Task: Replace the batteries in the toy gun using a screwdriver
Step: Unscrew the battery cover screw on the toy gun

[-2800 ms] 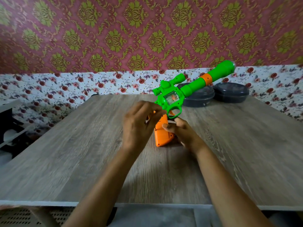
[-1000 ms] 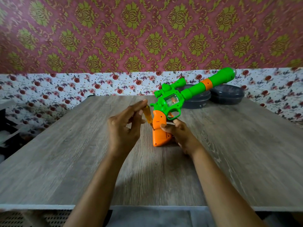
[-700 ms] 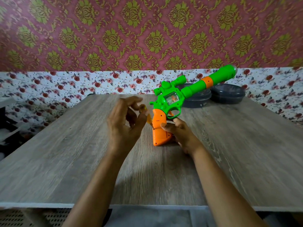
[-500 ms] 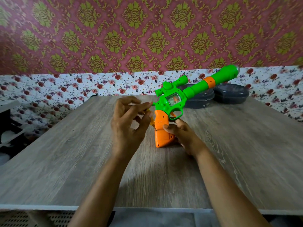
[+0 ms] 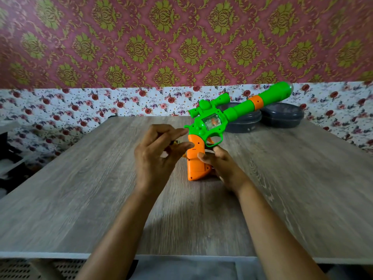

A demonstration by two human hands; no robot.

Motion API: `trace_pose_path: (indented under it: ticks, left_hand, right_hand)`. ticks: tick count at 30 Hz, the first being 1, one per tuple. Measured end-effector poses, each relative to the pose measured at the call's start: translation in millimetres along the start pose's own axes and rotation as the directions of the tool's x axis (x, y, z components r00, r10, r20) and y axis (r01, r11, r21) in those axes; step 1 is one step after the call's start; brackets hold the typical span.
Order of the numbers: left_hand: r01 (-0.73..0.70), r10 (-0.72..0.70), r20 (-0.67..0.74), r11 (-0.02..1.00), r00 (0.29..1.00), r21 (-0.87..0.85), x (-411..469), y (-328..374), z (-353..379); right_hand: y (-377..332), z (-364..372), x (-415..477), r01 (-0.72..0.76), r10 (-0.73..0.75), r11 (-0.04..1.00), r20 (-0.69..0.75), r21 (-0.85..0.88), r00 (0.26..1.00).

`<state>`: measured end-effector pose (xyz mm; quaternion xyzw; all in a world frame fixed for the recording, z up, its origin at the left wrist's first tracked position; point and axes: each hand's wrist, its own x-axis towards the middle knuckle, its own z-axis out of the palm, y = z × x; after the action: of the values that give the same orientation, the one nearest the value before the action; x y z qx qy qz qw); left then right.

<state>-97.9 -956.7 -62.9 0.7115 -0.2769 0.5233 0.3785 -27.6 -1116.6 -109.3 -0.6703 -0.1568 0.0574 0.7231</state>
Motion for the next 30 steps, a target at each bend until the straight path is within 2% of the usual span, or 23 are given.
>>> trace_pose_path:
  ticks: [4, 7, 15, 22, 26, 30]
  left_hand:
    - [-0.003, 0.014, 0.102, 0.994, 0.995, -0.111, -2.3, 2.9, 0.0]
    - [0.027, -0.011, 0.118, 0.991, 0.993, -0.132, -1.2, 1.9, 0.4]
    - [0.038, -0.040, -0.052, 0.998, 0.998, -0.044, -0.7, -1.8, 0.7]
    - [0.133, -0.144, -0.111, 0.986, 0.983, -0.102, -0.5, 2.5, 3.1]
    - [0.119, -0.120, -0.117, 0.993, 0.986, -0.018, -0.5, -0.3, 1.0]
    - [0.015, -0.014, -0.059, 1.000, 0.998, 0.008, -2.2, 5.2, 2.1]
  right_hand:
    - [-0.2, -0.8, -2.9, -0.002, 0.002, 1.000, -0.005, 0.015, 1.000]
    - [-0.6, -1.6, -2.9, -0.016, 0.017, 1.000, -0.025, 0.022, 1.000]
    - [0.3, 0.0, -0.4, -0.003, 0.003, 1.000, 0.006, 0.019, 1.000]
    - [0.9, -0.5, 0.7, -0.011, 0.011, 1.000, 0.006, -0.007, 1.000]
    - [1.0, -1.0, 0.5, -0.014, 0.014, 1.000, 0.014, -0.009, 1.000]
    - [0.4, -1.0, -0.7, -0.024, 0.024, 1.000, 0.007, 0.008, 1.000]
